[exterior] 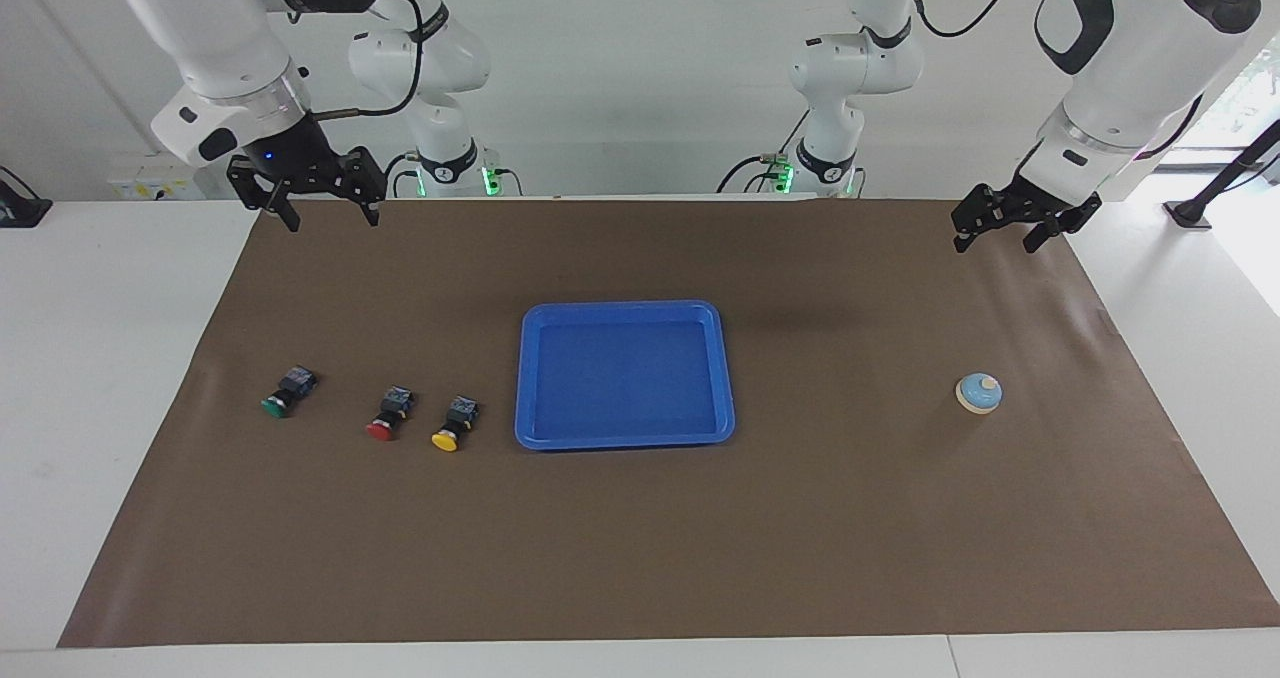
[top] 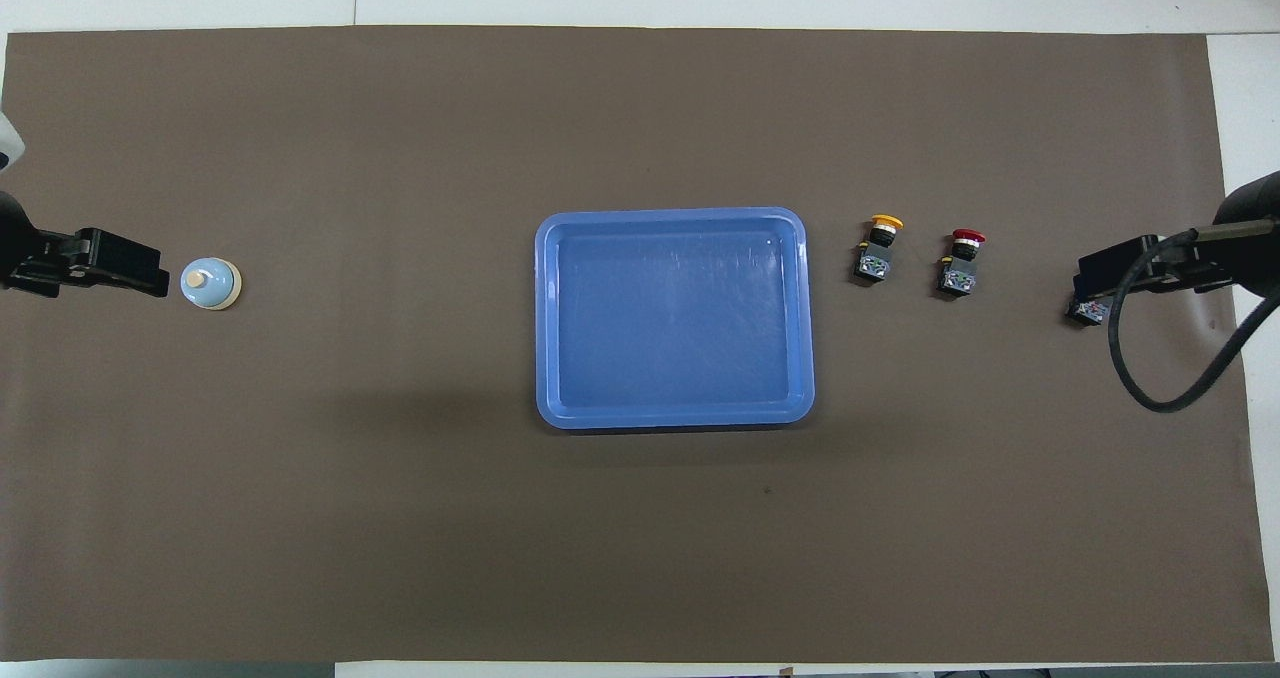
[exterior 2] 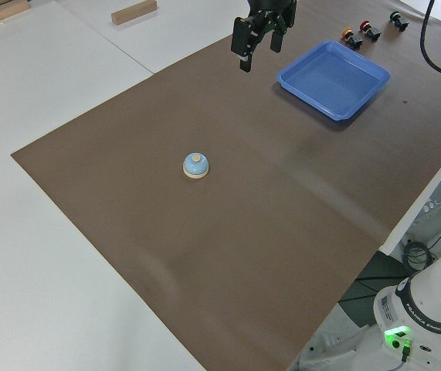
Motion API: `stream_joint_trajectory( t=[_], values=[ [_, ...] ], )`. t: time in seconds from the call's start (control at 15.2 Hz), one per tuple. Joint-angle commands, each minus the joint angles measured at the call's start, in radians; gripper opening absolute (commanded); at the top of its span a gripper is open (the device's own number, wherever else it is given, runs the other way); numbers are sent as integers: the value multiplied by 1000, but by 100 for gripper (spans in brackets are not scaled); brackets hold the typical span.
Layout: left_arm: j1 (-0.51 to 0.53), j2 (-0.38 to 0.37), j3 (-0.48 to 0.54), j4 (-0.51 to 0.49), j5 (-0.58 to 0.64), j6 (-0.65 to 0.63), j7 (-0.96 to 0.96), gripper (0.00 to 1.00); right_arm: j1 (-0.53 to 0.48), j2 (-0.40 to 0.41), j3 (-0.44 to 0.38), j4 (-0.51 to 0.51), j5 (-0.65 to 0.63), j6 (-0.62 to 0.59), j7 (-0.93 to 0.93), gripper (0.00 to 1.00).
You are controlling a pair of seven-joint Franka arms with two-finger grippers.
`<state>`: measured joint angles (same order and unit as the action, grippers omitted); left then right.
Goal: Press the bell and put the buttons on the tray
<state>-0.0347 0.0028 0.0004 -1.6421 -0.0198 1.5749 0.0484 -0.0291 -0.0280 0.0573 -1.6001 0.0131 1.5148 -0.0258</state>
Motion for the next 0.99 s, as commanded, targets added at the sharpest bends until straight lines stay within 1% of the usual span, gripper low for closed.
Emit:
stream_joint_trajectory(
  t=[0.0,0.53,0.59,0.66,0.72,0.79,0.92],
  values=[
    [-5,-15,3,-12,17,16,1,100,-14,-24,12,-31,-10,13,14,100],
    [-2,-14,3,-10,15,39,-5,100,-14,-24,12,-31,-10,13,14,100],
    [1,-14,4,-13,15,49,-1,95,-14,-24,12,-31,-10,13,14,100],
    [3,-14,6,-15,15,68,1,50,-14,-24,12,-31,-10,13,14,100],
    [4,-17,7,-30,15,76,1,16,-14,-24,12,-31,-10,13,14,100],
    [12,-23,7,-51,15,88,1,0,-14,-24,12,-31,-10,13,14,100],
    [38,-29,7,-90,15,125,2,0,-14,-24,12,-31,-10,13,14,100]
  ],
)
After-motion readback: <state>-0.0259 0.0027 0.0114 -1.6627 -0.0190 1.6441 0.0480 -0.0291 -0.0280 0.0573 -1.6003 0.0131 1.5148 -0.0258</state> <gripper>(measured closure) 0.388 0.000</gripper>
